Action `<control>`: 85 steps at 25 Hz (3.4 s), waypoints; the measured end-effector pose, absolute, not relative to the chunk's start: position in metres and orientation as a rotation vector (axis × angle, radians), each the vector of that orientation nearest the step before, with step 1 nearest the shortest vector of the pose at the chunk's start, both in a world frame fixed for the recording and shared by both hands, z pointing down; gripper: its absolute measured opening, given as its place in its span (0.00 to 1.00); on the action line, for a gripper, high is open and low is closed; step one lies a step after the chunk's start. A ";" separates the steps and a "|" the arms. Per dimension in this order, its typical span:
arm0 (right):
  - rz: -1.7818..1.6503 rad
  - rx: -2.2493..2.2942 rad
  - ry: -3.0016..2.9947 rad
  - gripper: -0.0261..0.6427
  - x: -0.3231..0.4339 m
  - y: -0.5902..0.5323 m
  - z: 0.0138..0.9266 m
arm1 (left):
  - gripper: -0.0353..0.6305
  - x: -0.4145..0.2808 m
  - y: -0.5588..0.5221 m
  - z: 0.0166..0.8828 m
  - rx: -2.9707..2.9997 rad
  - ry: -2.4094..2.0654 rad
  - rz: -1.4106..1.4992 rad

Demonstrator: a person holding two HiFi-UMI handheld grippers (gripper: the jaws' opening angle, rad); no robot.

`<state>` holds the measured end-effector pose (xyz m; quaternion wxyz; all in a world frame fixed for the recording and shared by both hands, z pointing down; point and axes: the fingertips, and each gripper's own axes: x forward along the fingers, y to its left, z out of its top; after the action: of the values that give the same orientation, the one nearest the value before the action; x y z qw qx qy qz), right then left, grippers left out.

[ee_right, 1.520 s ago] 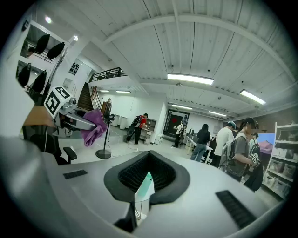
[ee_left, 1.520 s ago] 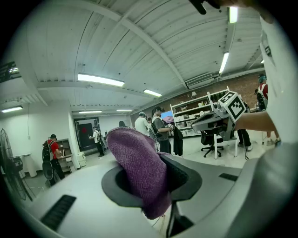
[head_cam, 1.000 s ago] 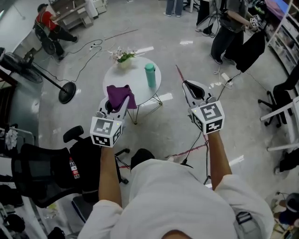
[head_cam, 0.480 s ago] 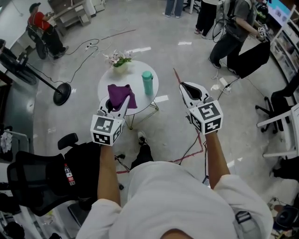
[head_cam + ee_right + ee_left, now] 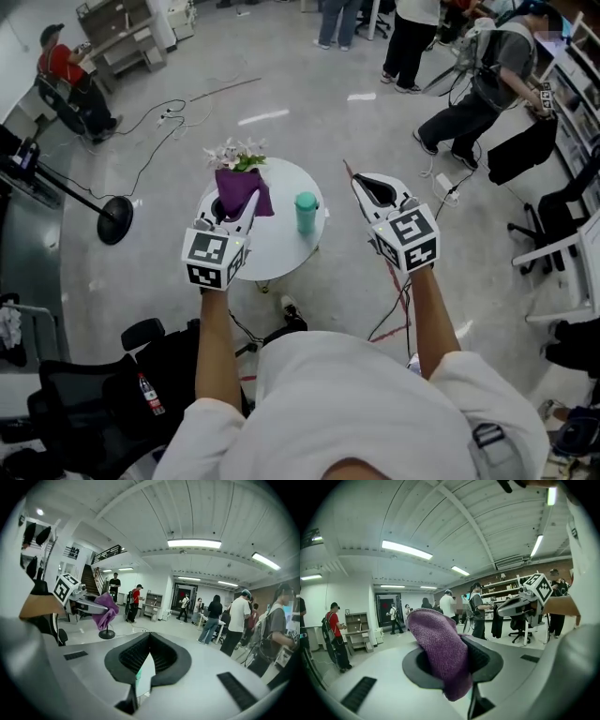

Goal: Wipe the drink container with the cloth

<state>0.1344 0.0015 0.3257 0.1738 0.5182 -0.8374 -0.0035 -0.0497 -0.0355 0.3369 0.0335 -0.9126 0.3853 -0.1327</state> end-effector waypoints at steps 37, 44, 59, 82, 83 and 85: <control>0.238 0.667 -2.143 0.44 0.067 -0.090 0.589 | 0.24 0.038 -0.142 0.583 -3.247 0.821 -0.996; 0.260 0.694 -2.167 0.44 0.067 -0.092 0.592 | 0.24 0.045 -0.151 0.615 -3.300 0.815 -1.026; 0.329 0.753 -2.167 0.44 0.067 -0.094 0.592 | 0.24 0.056 -0.159 0.717 -3.440 0.724 -1.176; 0.258 0.611 -2.272 0.50 0.077 -0.090 0.583 | 0.24 0.002 -0.145 0.711 -3.484 1.289 -1.072; 0.228 0.561 -2.293 0.50 0.078 -0.089 0.580 | 0.24 -0.004 -0.142 0.701 -3.474 1.354 -1.031; 0.169 0.426 -2.336 0.52 0.080 -0.086 0.575 | 0.24 -0.015 -0.136 0.682 -3.447 1.479 -0.947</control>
<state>0.0797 -0.0865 0.5747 0.3716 0.1661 -0.9110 0.0660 -0.0150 -0.1358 0.6823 -0.3555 -0.8328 0.3572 -0.2288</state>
